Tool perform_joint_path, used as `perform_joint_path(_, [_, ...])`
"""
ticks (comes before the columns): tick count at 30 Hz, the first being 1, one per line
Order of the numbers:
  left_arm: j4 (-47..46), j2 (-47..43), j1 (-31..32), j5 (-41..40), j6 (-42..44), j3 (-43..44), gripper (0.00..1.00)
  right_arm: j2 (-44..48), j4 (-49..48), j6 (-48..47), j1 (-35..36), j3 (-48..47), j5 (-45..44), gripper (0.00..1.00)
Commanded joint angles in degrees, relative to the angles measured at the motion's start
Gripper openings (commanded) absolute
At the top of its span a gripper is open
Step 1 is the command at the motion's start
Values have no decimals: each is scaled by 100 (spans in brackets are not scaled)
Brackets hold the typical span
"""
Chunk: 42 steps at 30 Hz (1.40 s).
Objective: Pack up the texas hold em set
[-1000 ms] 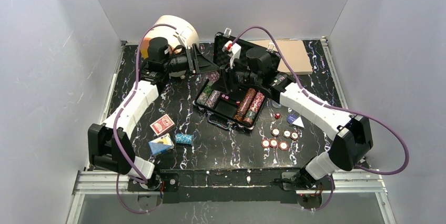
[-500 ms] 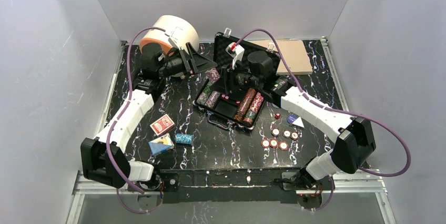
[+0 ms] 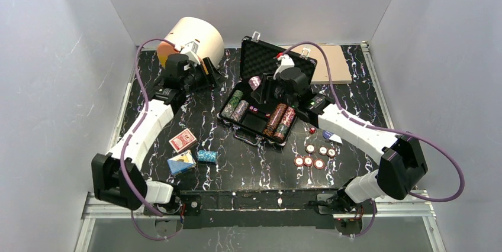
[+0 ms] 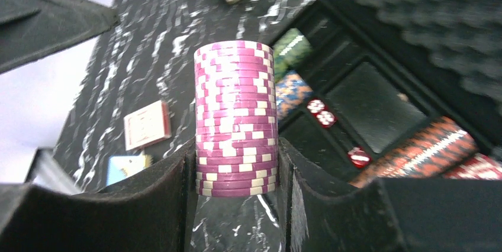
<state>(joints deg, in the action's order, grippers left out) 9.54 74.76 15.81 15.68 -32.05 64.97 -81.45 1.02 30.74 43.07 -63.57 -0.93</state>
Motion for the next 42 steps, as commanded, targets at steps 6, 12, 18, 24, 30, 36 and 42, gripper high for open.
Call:
perform_joint_path(6, [-579, 1610, 329, -454, 271, 754, 32, 155, 325, 371, -117, -251, -1460, 29])
perform_joint_path(12, [-722, 2742, 724, -966, 643, 1586, 26, 52, 512, 485, -239, -261, -1397, 29])
perform_joint_path(18, [-769, 3442, 850, -1252, 785, 1913, 20, -26, 445, 477, -374, -231, -1305, 29])
perform_joint_path(24, [-722, 3996, 964, -1440, 862, 2136, 18, -102, 374, 468, -432, -230, -1217, 29])
perform_joint_path(30, [-106, 4673, 1010, -1807, 1230, 2949, 16, -156, 377, 468, -442, -235, -1092, 29])
perform_joint_path(36, [-36, 4672, 1011, -1731, 1281, 2751, 15, -231, 412, 477, -457, -309, -1032, 29])
perform_joint_path(42, [44, 4414, 1011, -1748, 1462, 2224, 15, -359, 448, 479, -456, -439, -980, 29])
